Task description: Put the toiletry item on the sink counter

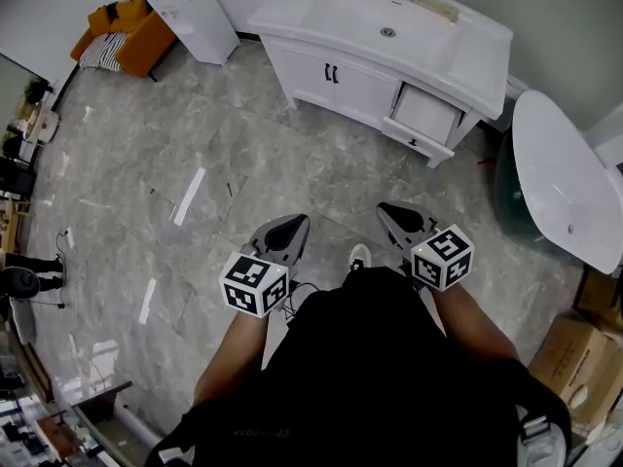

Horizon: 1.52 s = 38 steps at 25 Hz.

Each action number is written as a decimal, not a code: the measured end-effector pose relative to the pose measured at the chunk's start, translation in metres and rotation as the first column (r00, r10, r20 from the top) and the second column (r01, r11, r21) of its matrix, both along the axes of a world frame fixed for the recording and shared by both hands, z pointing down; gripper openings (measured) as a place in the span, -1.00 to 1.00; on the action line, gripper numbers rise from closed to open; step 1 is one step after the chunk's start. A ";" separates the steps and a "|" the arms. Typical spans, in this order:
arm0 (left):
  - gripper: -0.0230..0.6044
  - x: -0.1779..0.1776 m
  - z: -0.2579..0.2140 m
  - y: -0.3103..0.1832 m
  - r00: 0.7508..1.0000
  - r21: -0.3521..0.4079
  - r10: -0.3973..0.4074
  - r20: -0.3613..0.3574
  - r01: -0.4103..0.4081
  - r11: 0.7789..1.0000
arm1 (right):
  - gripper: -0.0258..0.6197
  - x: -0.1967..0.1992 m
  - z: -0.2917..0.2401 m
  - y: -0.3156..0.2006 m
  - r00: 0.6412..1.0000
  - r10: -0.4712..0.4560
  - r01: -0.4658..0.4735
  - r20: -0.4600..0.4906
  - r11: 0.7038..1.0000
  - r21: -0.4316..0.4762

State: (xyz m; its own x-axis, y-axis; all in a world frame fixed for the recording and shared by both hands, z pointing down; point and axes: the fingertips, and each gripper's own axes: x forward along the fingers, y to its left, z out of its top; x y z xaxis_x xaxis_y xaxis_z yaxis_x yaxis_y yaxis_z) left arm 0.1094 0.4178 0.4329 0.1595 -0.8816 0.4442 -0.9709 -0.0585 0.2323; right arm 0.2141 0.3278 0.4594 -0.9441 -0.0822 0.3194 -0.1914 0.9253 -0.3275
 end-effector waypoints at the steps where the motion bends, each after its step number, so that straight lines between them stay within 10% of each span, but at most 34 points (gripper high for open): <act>1: -0.94 -0.005 -0.002 -0.010 1.000 0.002 0.003 0.003 -0.003 1.000 | -0.91 -0.005 -0.002 -0.009 1.000 0.000 0.000 0.005 1.000 0.003; 26: -0.94 -0.071 0.019 -0.152 0.997 -0.050 0.075 0.003 -0.075 0.996 | -0.91 -0.044 0.024 -0.137 0.995 0.098 -0.099 -0.017 0.995 -0.033; 38: -0.94 -0.162 0.012 -0.256 0.982 -0.035 0.190 -0.011 -0.191 0.981 | -0.91 -0.116 0.021 -0.216 0.973 0.224 -0.225 -0.061 0.974 -0.022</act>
